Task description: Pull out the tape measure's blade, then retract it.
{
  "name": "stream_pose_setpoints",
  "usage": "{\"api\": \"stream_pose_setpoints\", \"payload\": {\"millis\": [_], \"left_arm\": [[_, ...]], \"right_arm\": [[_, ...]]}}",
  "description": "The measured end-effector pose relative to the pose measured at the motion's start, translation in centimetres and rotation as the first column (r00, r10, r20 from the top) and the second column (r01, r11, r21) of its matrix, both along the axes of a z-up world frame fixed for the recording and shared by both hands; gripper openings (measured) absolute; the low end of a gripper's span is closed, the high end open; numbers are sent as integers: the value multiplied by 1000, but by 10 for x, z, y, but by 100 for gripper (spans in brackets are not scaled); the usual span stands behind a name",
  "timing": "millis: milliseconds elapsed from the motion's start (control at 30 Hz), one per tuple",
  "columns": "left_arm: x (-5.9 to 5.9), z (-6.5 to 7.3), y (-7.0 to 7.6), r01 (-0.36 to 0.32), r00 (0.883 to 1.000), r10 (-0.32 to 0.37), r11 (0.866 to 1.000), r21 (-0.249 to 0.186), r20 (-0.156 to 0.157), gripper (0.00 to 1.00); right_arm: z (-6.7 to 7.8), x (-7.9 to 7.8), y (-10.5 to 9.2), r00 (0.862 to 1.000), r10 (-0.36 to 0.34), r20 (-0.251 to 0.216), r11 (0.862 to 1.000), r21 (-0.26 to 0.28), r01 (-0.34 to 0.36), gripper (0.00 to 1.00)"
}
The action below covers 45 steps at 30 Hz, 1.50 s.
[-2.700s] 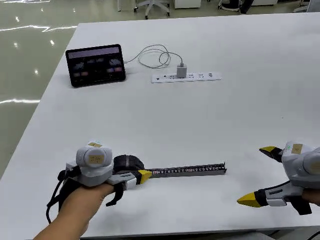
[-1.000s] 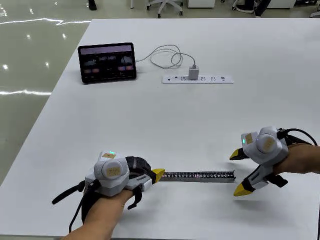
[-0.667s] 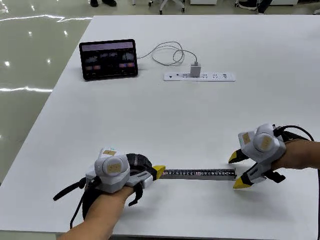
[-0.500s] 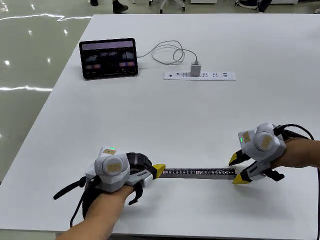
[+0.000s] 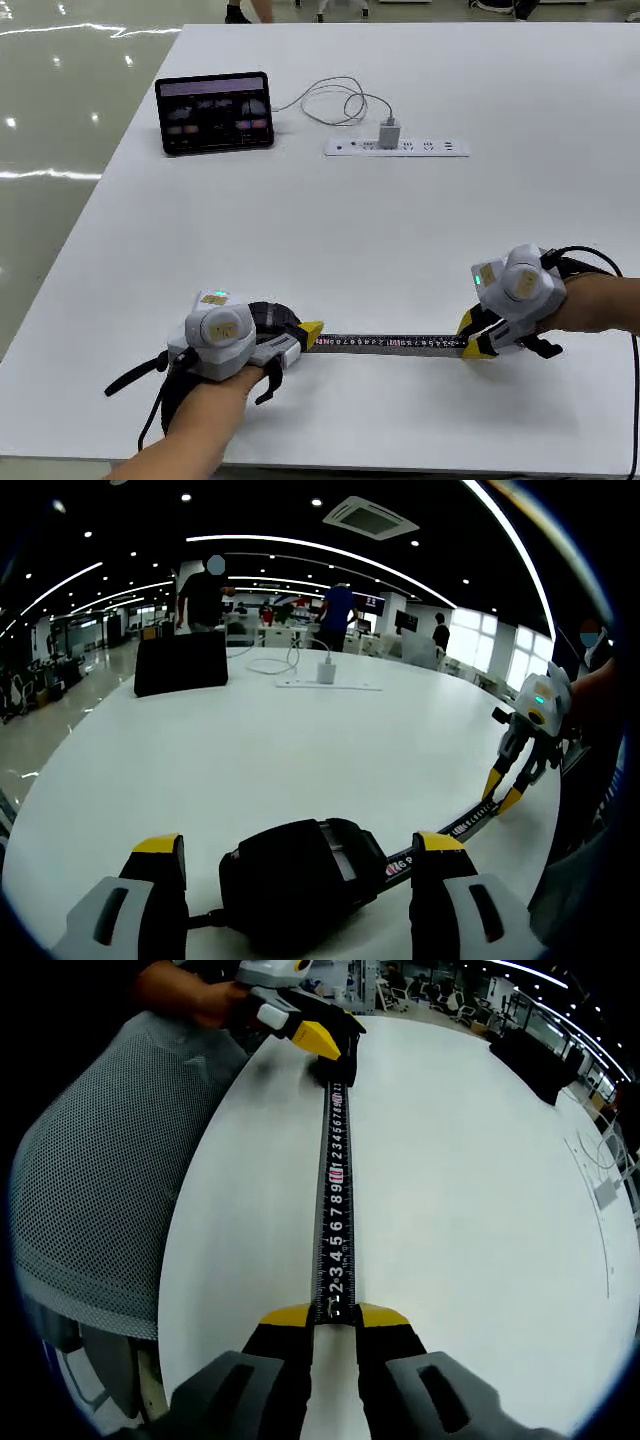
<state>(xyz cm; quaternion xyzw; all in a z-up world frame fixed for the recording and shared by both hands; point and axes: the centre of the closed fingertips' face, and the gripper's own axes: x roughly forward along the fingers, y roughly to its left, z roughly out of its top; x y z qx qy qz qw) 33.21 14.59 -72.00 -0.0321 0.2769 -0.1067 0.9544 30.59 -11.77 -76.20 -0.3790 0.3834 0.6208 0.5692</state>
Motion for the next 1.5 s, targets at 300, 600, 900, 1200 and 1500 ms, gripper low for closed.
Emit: {"api": "stream_pose_setpoints", "payload": {"millis": [300,600,900,1200,1500], "left_arm": [[-3,-9,-1,-10,999,10,1000,-4,-43,76],[-5,-10,-3,-18,998,17,1000,-21,-59,66],[-7,-13,-4,-24,996,22,1000,-14,-91,65],[-8,-14,-4,-4,995,7,999,34,-95,64],[-8,-14,-4,-4,995,7,1000,28,-101,64]], "right_arm": [[0,0,-1,1000,-6,22,1000,-18,6,11],[0,0,0,999,-29,17,1000,-9,29,11],[0,0,-1,999,-38,22,999,-18,38,11],[0,1,2,999,-43,21,999,-17,43,11],[0,-1,5,999,-27,37,1000,2,27,11]]}}
